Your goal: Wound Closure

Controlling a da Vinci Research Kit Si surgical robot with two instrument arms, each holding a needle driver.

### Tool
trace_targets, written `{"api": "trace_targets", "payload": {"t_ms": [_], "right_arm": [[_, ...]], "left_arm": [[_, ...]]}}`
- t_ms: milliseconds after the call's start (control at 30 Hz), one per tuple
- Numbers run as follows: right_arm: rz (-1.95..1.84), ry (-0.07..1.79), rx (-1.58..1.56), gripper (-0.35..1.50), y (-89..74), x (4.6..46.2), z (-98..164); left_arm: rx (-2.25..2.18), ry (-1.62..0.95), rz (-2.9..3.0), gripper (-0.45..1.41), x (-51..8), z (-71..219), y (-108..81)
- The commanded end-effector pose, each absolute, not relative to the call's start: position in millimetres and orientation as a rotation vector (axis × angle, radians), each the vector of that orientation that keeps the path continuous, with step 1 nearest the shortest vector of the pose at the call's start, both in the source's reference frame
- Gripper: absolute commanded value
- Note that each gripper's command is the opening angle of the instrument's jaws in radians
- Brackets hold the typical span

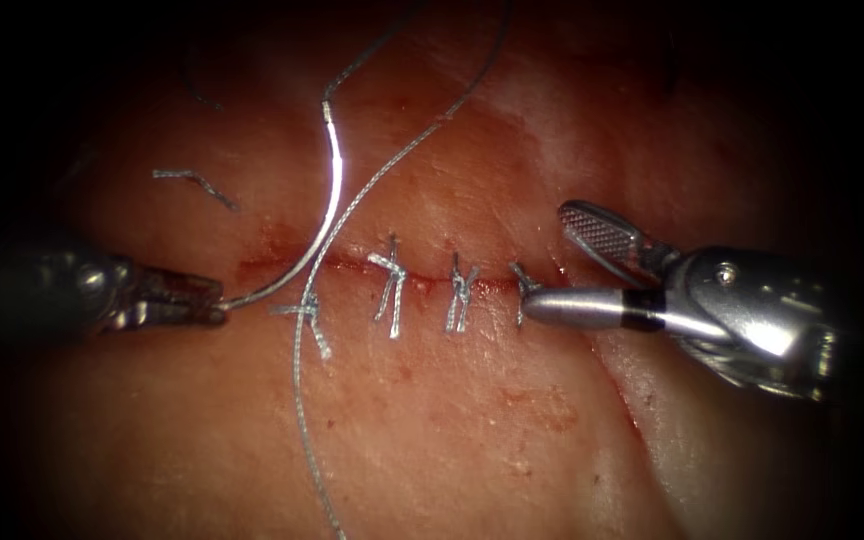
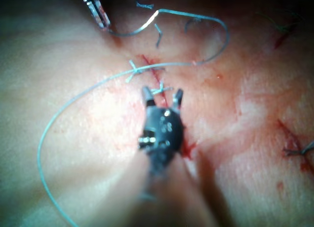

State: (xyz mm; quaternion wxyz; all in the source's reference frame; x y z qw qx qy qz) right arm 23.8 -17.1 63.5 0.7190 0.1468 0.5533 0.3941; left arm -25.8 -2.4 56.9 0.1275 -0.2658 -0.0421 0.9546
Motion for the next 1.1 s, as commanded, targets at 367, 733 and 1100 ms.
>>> {"api": "trace_targets", "payload": {"t_ms": [367, 733, 1100], "right_arm": [[0.939, 1.225, 0.395, 1.21, -16.2, 21.7, 62.1], [1.155, 1.167, 0.668, 1.13, -14.9, 20.2, 62.6], [1.078, 1.171, 0.692, 1.47, -13.7, 17.6, 66.5]], "left_arm": [[-0.885, -0.117, 2.823, -0.45, -33.5, 61.1, 0.3], [-0.915, -0.094, 2.854, -0.45, -34.6, 61.9, -0.9], [-0.948, -0.06, 2.886, -0.45, -34.8, 61.2, -1.9]]}}
